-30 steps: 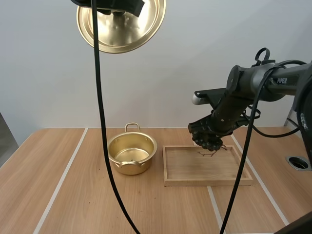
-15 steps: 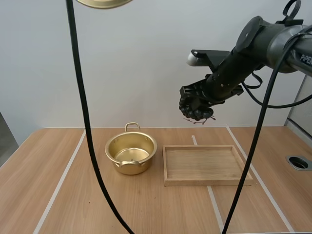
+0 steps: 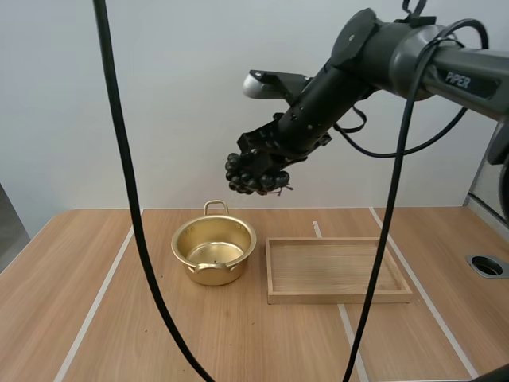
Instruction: Open the pot, put the grape inside, and close it
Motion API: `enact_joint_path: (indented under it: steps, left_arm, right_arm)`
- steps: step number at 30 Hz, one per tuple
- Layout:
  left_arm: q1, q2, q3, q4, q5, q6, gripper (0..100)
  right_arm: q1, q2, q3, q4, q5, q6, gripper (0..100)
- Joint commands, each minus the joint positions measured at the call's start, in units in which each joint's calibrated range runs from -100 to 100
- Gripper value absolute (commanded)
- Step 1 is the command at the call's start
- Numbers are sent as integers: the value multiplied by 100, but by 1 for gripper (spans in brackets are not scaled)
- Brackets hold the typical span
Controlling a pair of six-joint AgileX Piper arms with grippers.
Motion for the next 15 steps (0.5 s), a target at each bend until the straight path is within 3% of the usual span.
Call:
enact_joint_path:
  steps: [1, 15]
  left_arm:
    - [-14, -18, -46, -21, -28, -54, 0]
    - [-14, -18, -46, 220, -28, -24, 0]
  right_arm:
    - [201, 172, -57, -68, 40, 85, 0]
    - [561, 1086, -57, -331, 40, 157, 0]
